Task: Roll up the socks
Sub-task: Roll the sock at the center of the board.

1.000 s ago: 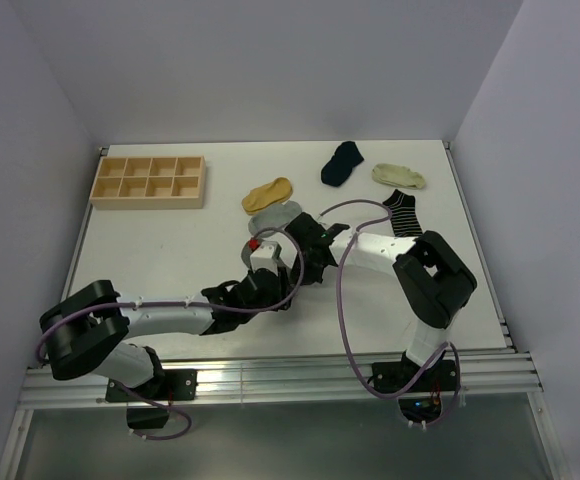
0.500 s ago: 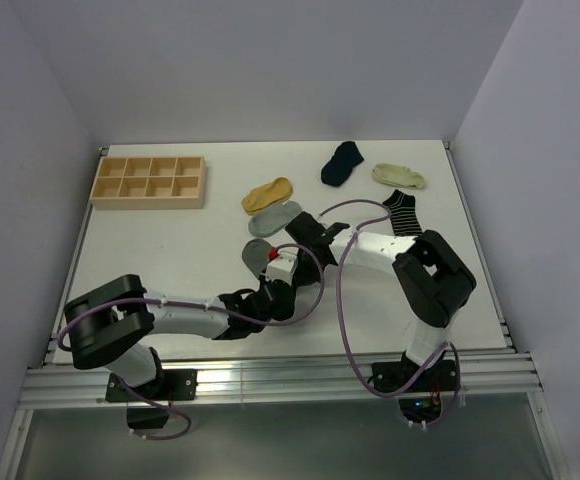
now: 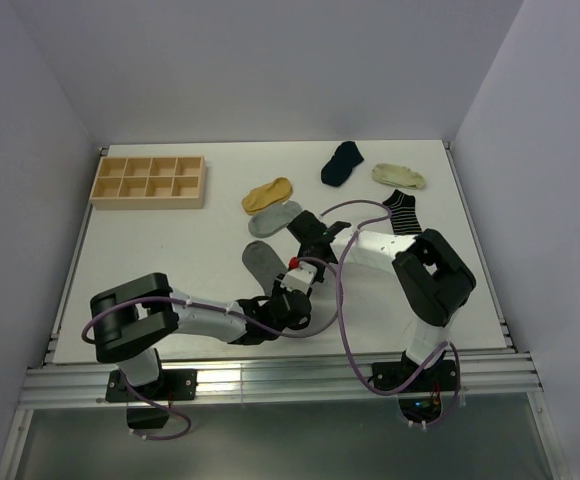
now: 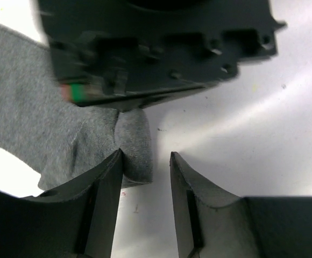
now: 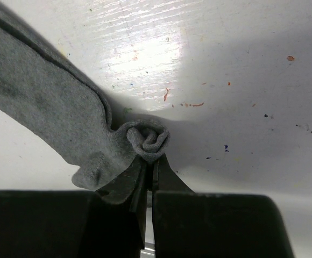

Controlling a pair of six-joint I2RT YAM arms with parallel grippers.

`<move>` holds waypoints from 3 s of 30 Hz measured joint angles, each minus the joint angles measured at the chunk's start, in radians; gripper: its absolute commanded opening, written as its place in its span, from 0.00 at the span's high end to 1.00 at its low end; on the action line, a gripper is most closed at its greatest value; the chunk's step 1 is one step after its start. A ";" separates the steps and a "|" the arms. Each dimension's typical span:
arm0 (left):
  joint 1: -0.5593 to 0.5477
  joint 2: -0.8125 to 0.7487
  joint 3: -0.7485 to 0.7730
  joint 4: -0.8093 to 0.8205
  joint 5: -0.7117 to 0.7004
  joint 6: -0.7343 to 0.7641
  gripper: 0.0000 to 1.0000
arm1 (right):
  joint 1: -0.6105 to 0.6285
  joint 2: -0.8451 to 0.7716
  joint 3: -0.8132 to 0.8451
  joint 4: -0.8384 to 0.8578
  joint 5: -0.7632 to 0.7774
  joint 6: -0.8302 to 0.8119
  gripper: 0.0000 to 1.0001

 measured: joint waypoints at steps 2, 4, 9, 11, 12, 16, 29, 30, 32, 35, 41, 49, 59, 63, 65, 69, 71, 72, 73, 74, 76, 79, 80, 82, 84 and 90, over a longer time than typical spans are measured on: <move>-0.014 0.025 0.017 -0.009 -0.017 0.011 0.58 | -0.001 0.000 0.000 0.000 -0.004 0.000 1.00; -0.027 0.050 0.034 -0.021 -0.036 0.016 0.62 | -0.002 0.000 0.000 0.000 -0.006 0.000 1.00; -0.046 0.082 0.067 -0.045 -0.071 0.008 0.86 | -0.003 0.000 0.000 0.001 -0.008 0.000 1.00; -0.049 0.084 0.073 -0.055 -0.079 -0.002 0.96 | -0.004 0.000 0.000 0.002 -0.010 0.000 1.00; -0.049 0.084 0.074 -0.057 -0.079 -0.010 0.99 | -0.006 0.000 0.000 0.003 -0.011 0.000 1.00; -0.051 0.082 0.074 -0.062 -0.080 -0.033 0.99 | -0.012 -0.007 -0.013 0.018 -0.016 0.000 0.93; 0.116 -0.108 -0.126 0.031 0.194 -0.244 1.00 | -0.030 -0.183 -0.179 0.156 -0.016 0.009 0.69; 0.138 -0.122 -0.146 0.050 0.224 -0.262 1.00 | -0.032 -0.205 -0.198 0.177 -0.012 0.012 0.68; 0.169 -0.138 -0.175 0.080 0.266 -0.292 1.00 | -0.036 -0.244 -0.229 0.212 -0.006 0.019 0.63; 0.195 -0.148 -0.204 0.122 0.319 -0.327 1.00 | -0.038 -0.286 -0.276 0.282 -0.004 0.031 0.61; 0.220 -0.148 -0.232 0.178 0.388 -0.365 1.00 | -0.038 -0.301 -0.316 0.366 -0.014 0.046 0.59; 0.225 -0.148 -0.239 0.194 0.431 -0.380 0.99 | -0.038 -0.255 -0.319 0.435 -0.037 0.070 0.56; 0.236 -0.145 -0.239 0.198 0.460 -0.382 1.00 | -0.038 -0.213 -0.319 0.391 -0.032 0.087 0.55; 0.241 -0.143 -0.239 0.202 0.471 -0.382 0.99 | -0.038 -0.186 -0.318 0.401 -0.036 0.087 0.55; 0.243 -0.140 -0.239 0.208 0.476 -0.382 0.99 | -0.038 -0.171 -0.313 0.408 -0.043 0.087 0.57; 0.248 -0.131 -0.239 0.223 0.489 -0.384 0.99 | -0.038 -0.153 -0.304 0.421 -0.058 0.087 0.63; 0.250 -0.131 -0.240 0.224 0.493 -0.389 0.99 | -0.038 -0.143 -0.298 0.423 -0.062 0.086 0.69; 0.251 -0.131 -0.241 0.226 0.494 -0.390 0.98 | -0.038 -0.140 -0.295 0.423 -0.064 0.085 0.73; 0.252 -0.131 -0.244 0.231 0.495 -0.391 0.97 | -0.038 -0.138 -0.294 0.423 -0.064 0.082 0.77; 0.253 -0.131 -0.245 0.233 0.496 -0.394 0.96 | -0.038 -0.136 -0.294 0.422 -0.065 0.081 0.85; 0.255 -0.131 -0.248 0.237 0.499 -0.396 0.89 | -0.038 -0.133 -0.289 0.412 -0.064 0.077 0.97; 0.256 -0.133 -0.248 0.234 0.498 -0.397 0.76 | -0.038 -0.133 -0.272 0.383 -0.056 0.066 1.00; 0.257 -0.135 -0.248 0.231 0.495 -0.396 0.73 | -0.038 -0.133 -0.266 0.370 -0.053 0.063 1.00; 0.256 -0.151 -0.248 0.209 0.485 -0.396 0.66 | -0.038 -0.133 -0.251 0.339 -0.043 0.056 1.00; 0.256 -0.180 -0.248 0.173 0.462 -0.390 0.54 | -0.036 -0.133 -0.229 0.298 -0.027 0.052 1.00; 0.216 -0.266 -0.201 0.028 0.325 -0.345 0.38 | -0.029 -0.133 -0.167 0.203 0.006 0.044 1.00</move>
